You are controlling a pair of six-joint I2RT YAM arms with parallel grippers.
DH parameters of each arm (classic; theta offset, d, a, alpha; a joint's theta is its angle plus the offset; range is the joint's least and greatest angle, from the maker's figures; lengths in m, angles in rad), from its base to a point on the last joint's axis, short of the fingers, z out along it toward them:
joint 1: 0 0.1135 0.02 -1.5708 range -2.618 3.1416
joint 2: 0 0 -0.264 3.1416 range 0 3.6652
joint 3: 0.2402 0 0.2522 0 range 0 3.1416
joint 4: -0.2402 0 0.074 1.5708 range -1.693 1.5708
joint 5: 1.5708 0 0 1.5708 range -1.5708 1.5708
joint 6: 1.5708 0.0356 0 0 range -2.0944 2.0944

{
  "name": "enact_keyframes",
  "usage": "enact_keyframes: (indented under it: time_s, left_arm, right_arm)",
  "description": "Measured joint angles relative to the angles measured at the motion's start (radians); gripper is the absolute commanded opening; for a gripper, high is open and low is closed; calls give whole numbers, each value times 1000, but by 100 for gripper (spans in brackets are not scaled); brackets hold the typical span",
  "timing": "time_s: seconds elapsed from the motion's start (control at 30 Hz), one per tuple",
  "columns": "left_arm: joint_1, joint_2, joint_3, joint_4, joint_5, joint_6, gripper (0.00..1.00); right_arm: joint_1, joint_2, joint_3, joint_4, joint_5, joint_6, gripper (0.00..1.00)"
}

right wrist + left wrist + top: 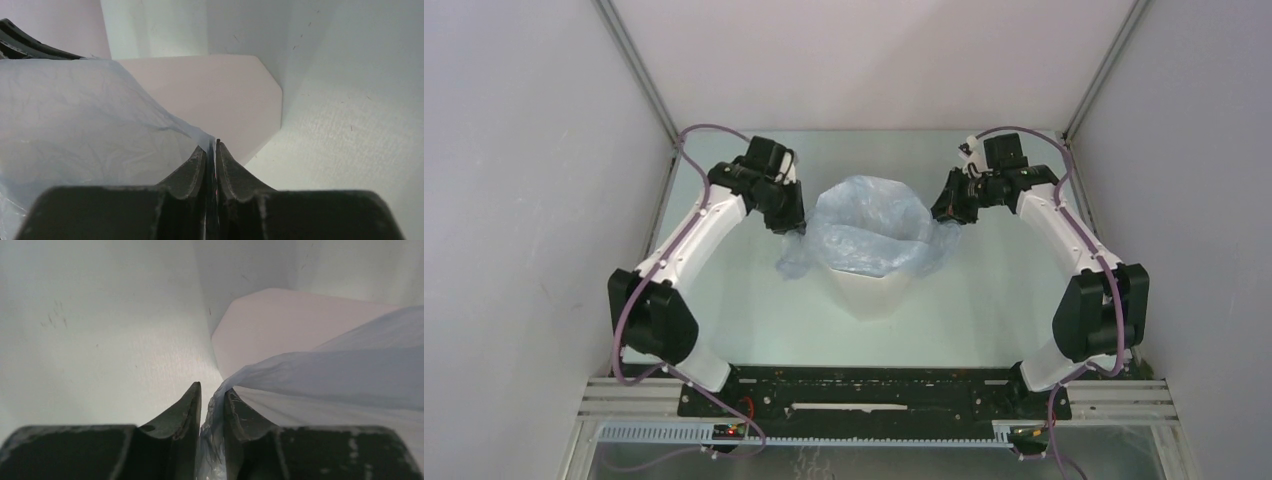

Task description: Put the trash bags into the trash bin

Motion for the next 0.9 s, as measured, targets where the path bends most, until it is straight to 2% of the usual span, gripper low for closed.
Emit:
enact_keyframes:
  time_s: [0.13, 0.23, 0.27, 0.3, 0.4, 0.57, 0.63, 0.73, 0.9]
  left_arm:
    - [23, -96, -76, 11, 33, -32, 64]
    - [34, -169, -72, 10, 35, -51, 77]
    - [39, -196, -63, 1, 31, -55, 84]
    - [46, -220, -48, -14, 20, -58, 97]
    - [77, -285, 12, -55, -20, -76, 100]
    - [143, -431, 20, -98, -77, -180, 100]
    - [173, -517, -47, -85, -69, -246, 100]
    - [196, -657, -227, -17, -16, -371, 100]
    - [198, -831, -549, 130, 95, -611, 100]
  right_arm:
    - [3, 0, 0, -21, -1, -21, 35]
    - [-8, -5, 9, -71, -3, -32, 53]
    - [-18, -10, 20, -106, 1, -44, 61]
    - [-27, -20, 30, -133, 6, -49, 67]
    - [-68, -93, 64, -223, 48, -78, 81]
    - [-97, -267, 98, -317, 109, -69, 88]
    - [-97, -332, 101, -346, 112, -50, 90]
    - [-96, -422, 81, -360, 97, -2, 91]
    - [-77, -597, -147, -265, 15, 132, 90]
